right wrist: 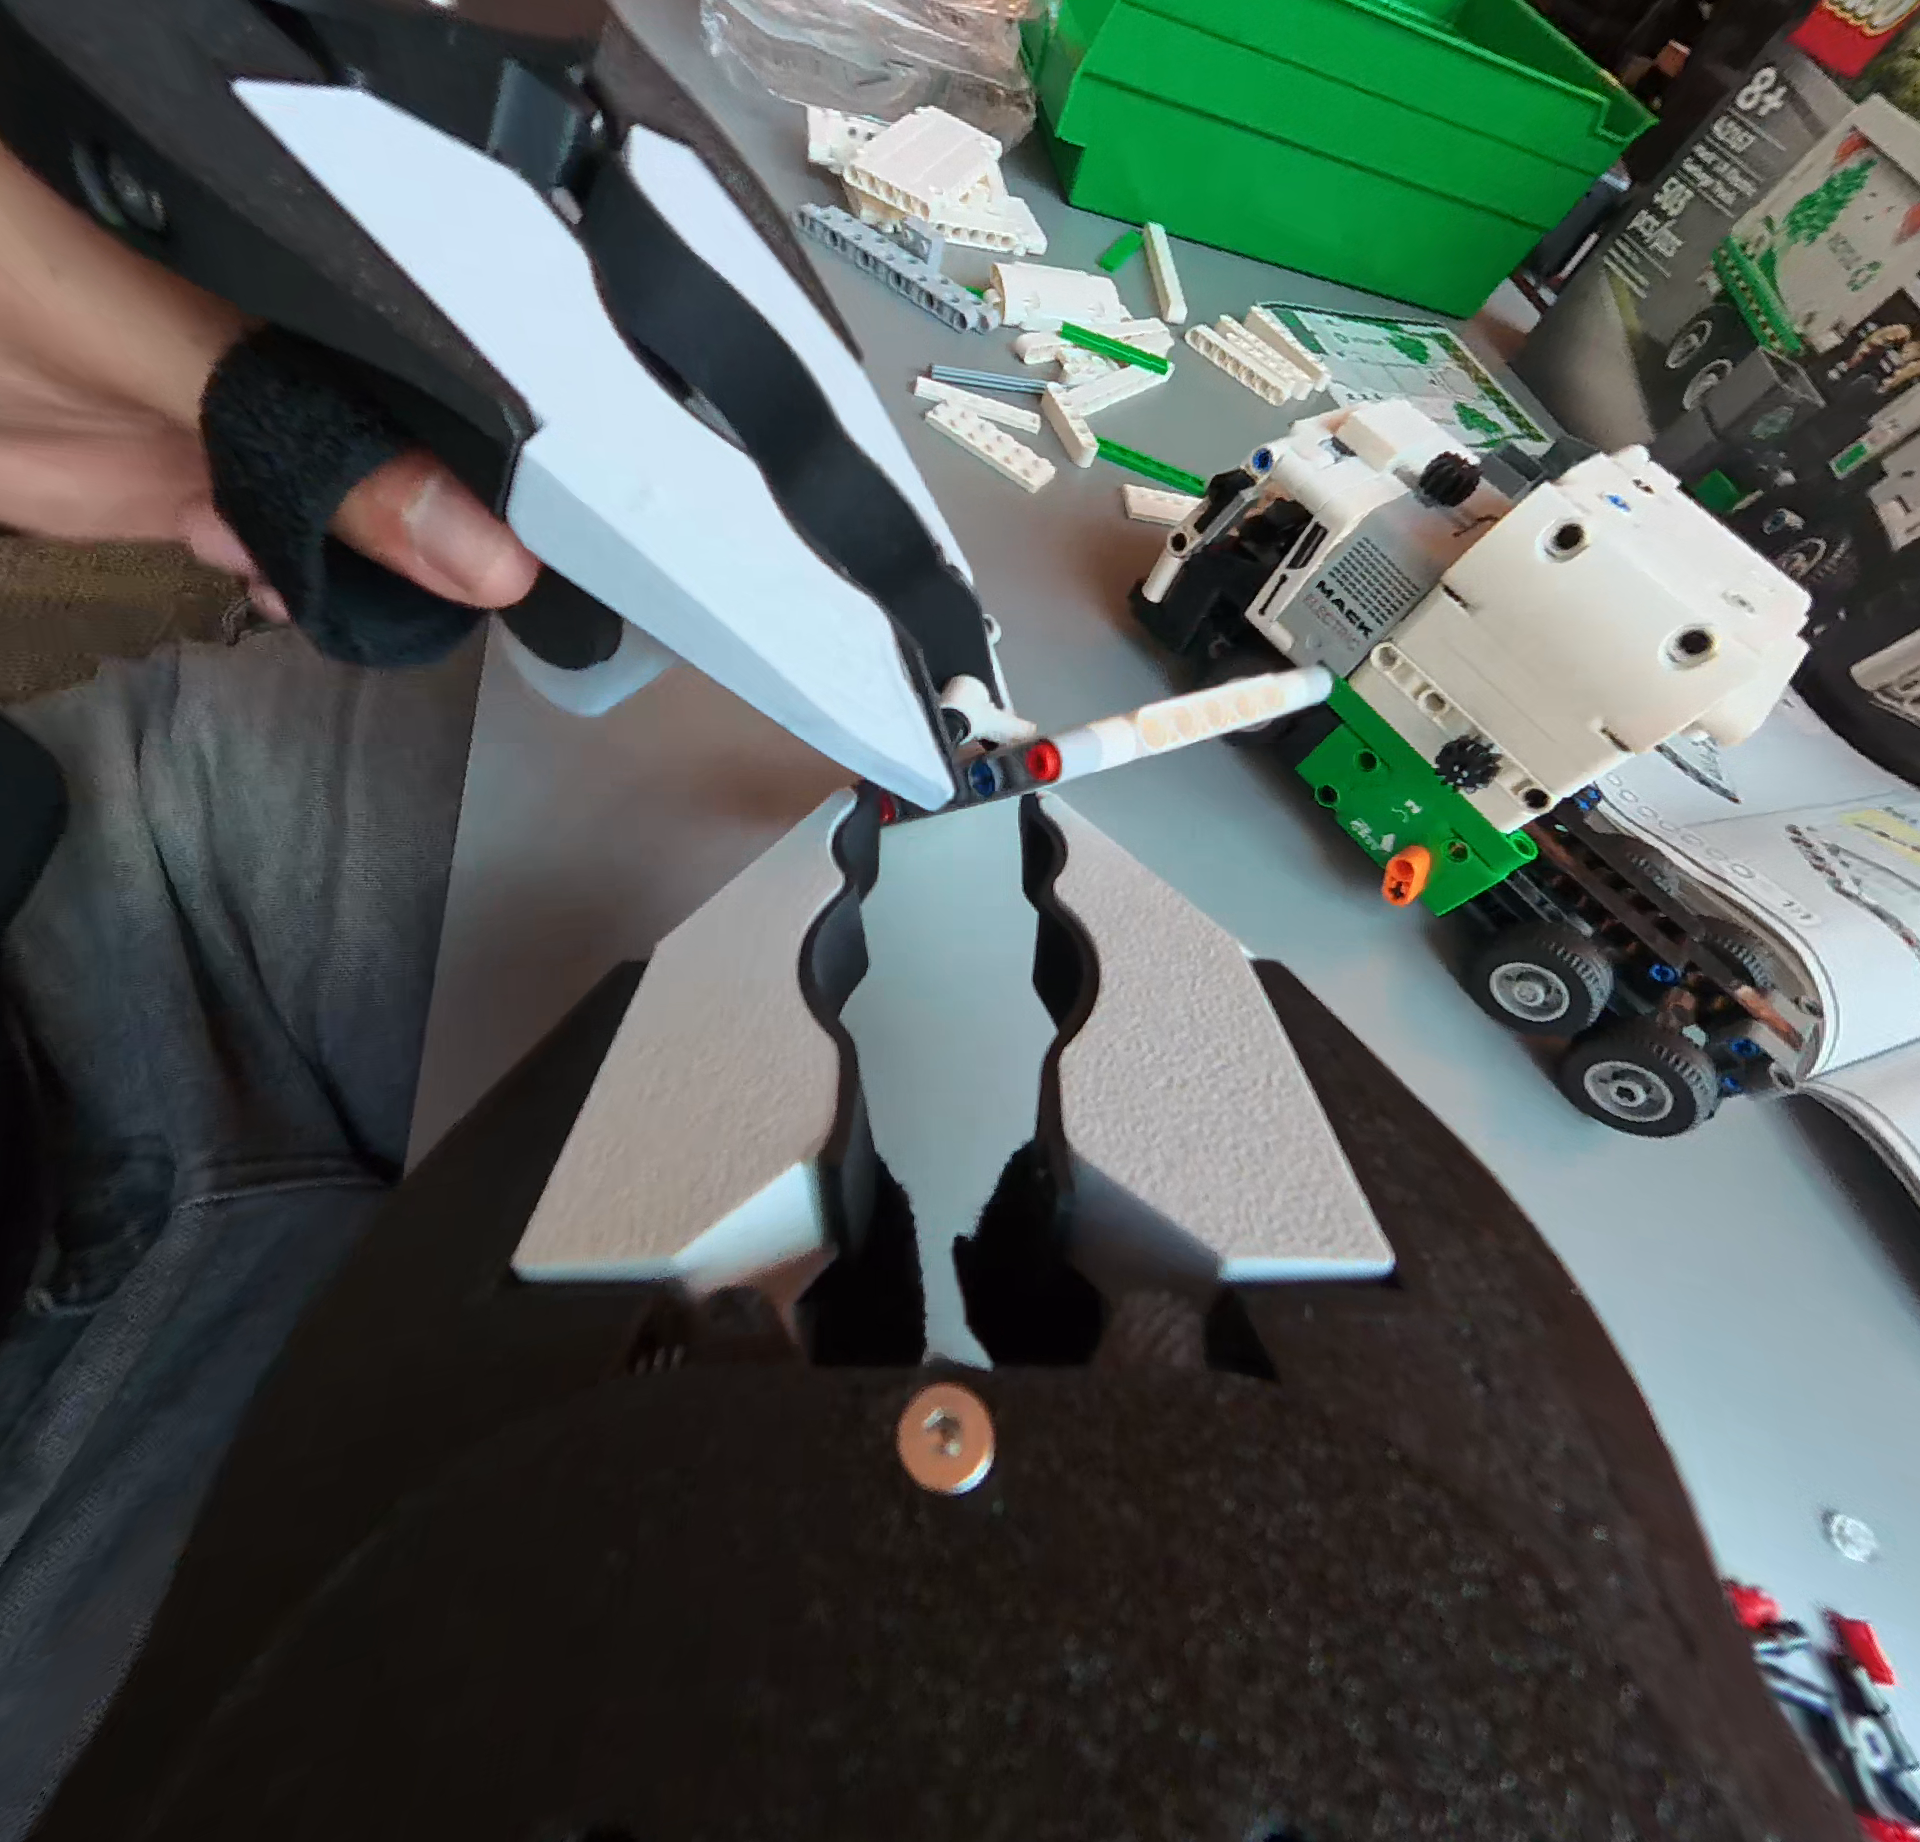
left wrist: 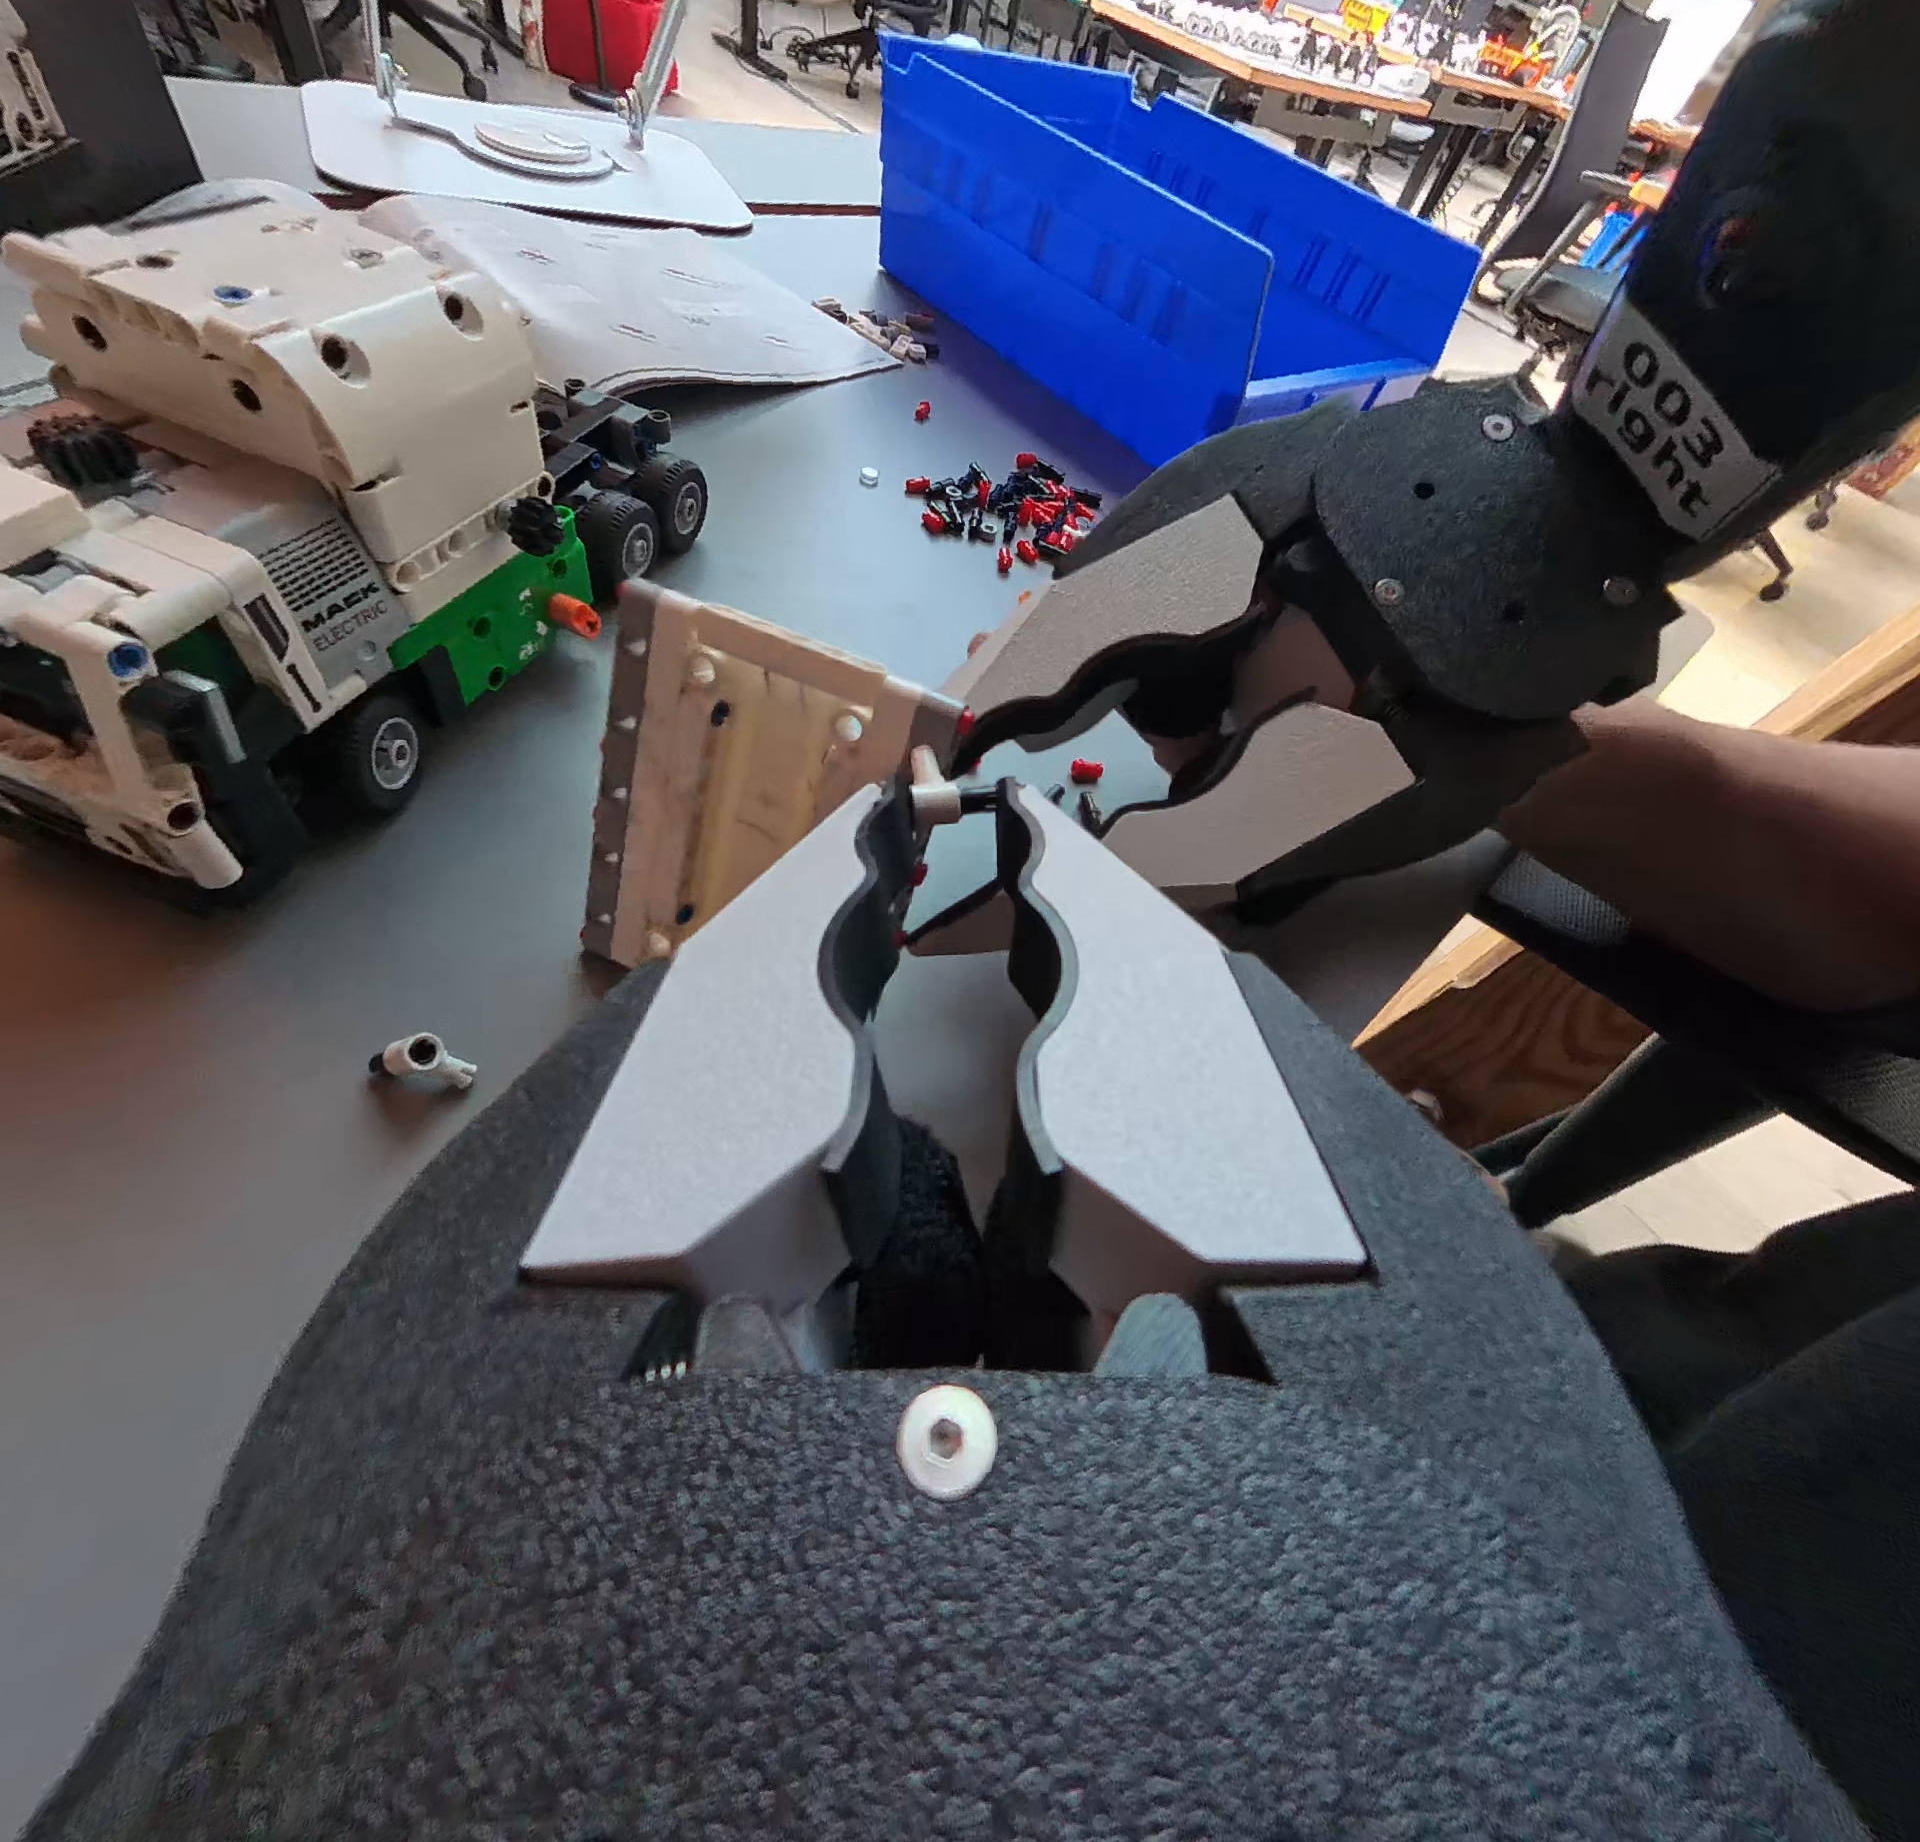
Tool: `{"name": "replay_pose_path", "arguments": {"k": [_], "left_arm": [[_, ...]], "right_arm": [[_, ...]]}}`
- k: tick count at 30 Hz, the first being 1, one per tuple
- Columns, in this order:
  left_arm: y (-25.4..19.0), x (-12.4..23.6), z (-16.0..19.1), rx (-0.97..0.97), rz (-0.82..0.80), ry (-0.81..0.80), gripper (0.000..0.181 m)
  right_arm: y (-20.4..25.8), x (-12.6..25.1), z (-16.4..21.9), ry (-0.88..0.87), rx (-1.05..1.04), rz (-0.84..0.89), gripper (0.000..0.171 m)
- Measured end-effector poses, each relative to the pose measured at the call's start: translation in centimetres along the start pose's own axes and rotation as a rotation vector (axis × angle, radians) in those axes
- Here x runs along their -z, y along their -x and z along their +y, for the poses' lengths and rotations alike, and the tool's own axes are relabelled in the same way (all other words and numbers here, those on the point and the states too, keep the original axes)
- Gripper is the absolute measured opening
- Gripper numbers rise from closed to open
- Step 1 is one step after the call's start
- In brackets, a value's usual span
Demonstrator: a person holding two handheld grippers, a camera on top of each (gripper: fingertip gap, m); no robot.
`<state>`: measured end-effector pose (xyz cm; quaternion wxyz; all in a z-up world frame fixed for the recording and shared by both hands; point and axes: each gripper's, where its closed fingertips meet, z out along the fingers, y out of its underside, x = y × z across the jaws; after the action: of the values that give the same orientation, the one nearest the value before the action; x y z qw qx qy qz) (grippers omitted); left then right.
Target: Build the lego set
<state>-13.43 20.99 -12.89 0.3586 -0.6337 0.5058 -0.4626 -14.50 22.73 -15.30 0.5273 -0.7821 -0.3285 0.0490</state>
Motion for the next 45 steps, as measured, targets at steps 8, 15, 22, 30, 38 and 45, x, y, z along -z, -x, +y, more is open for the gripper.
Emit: {"name": "replay_pose_path", "arguments": {"k": [8, 15, 22, 30, 38, 45], "left_arm": [[-0.4, 0.2, 0.6, -0.088, 0.1, 0.102, 0.014], [-0.1, -0.5, -0.1, -0.017, 0.075, 0.046, 0.014], [0.5, -1.0, -0.5, 0.158, 0.091, -0.035, 0.014], [0.5, -1.3, -1.0, 0.005, 0.049, -0.003, 0.014], [0.8, -1.2, -0.5, -0.143, -0.007, -0.028, 0.014], [0.8, -1.0, 0.0, -0.2, 0.004, 0.003, 0.014]], "right_arm": [[0.3, 0.5, -0.9, -0.011, 0.081, -0.045, 0.037], [-0.8, 0.3, -1.1, -0.04, 0.001, 0.035, 0.036], [-1.4, 0.0, -1.0, -0.053, -0.218, 0.098, 0.038], [-1.4, 0.2, -0.9, -0.042, -0.335, 0.039, 0.04], [1.1, 1.0, -0.8, -0.022, -0.401, -0.264, 0.054], [1.5, 1.5, -1.6, -0.042, -0.446, -0.397, 0.052]]}}
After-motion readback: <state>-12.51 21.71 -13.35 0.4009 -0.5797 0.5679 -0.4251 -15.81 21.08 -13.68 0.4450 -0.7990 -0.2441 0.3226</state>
